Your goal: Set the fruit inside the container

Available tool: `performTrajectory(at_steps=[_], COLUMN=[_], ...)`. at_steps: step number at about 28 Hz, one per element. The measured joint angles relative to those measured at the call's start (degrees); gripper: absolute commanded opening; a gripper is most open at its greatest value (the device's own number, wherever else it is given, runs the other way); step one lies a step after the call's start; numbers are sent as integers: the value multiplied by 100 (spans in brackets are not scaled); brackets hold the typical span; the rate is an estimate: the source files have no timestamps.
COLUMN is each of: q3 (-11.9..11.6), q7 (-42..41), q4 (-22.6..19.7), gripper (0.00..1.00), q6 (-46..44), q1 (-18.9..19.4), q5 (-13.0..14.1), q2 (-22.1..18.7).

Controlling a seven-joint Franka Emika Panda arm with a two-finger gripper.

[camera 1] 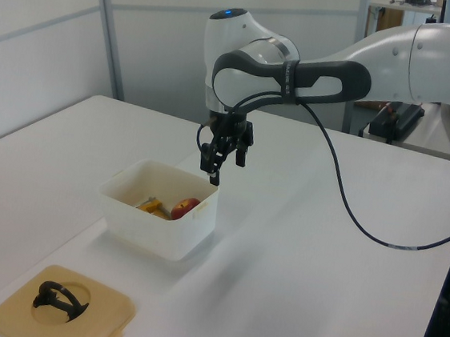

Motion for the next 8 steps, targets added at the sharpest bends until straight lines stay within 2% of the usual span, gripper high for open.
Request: performTrajectory(at_steps=[8], q3=[-3], q7=[0], q4=[0], gripper=[100], q6=[-18], q1=[-4], q5=[-2], q2=[0])
